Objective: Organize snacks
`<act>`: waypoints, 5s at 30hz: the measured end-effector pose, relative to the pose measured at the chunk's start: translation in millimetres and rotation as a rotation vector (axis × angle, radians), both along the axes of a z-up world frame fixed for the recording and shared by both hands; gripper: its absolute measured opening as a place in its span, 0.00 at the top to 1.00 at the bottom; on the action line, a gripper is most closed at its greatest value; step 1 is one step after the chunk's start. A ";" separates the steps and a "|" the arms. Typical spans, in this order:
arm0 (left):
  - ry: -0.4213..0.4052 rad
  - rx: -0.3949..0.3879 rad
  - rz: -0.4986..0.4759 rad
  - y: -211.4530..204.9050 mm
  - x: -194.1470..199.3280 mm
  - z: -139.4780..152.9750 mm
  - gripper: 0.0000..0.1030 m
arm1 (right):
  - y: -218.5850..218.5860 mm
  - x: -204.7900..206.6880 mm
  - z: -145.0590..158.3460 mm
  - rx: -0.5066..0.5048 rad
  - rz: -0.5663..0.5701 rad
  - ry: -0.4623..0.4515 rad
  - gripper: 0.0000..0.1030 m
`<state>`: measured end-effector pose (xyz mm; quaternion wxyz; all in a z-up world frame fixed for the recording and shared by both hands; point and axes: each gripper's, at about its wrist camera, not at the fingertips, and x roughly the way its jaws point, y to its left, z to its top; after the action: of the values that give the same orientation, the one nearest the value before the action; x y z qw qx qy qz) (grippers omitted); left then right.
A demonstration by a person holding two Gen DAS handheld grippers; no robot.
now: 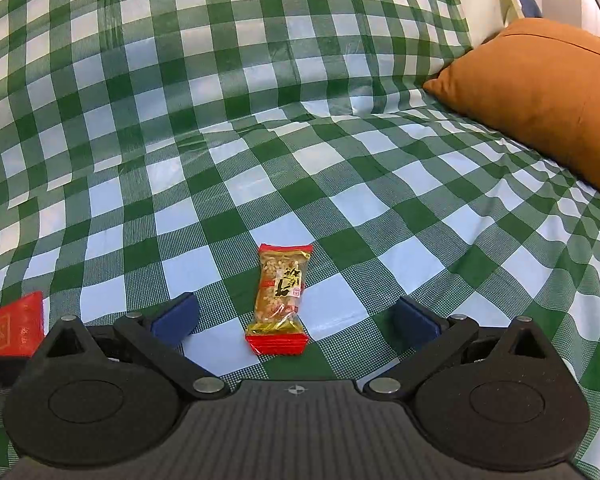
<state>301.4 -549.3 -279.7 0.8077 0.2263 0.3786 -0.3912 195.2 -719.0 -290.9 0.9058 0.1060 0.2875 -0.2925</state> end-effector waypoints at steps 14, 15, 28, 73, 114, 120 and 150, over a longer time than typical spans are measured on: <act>-0.054 -0.165 0.031 128.7 -97.9 165.6 0.54 | 100.6 -86.2 138.3 0.019 0.118 -0.164 0.78; -0.065 -0.172 0.039 144.4 -111.1 178.4 0.54 | 115.4 -98.4 151.5 0.031 0.136 -0.179 0.78; -0.059 -0.181 0.230 375.6 -296.7 254.2 0.54 | 324.6 -257.9 231.9 0.196 0.342 -0.153 0.78; -0.070 -0.235 0.651 606.0 -418.8 247.3 0.53 | 559.9 -361.3 255.3 0.110 0.728 0.048 0.78; 0.054 -0.130 0.747 577.7 -239.5 229.1 0.53 | 564.7 -201.1 223.4 0.151 0.701 0.144 0.78; 0.071 -0.085 0.735 563.8 -208.2 212.9 0.53 | 560.6 -166.5 209.8 0.166 0.687 0.150 0.78; -0.006 0.054 0.781 555.5 -147.6 175.1 0.00 | 551.8 -84.6 180.8 0.202 0.613 0.097 0.16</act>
<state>153.8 6.3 -104.6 0.8907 0.0876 0.4440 -0.0433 110.6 -167.3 -110.1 0.9218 0.0897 0.3766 0.0189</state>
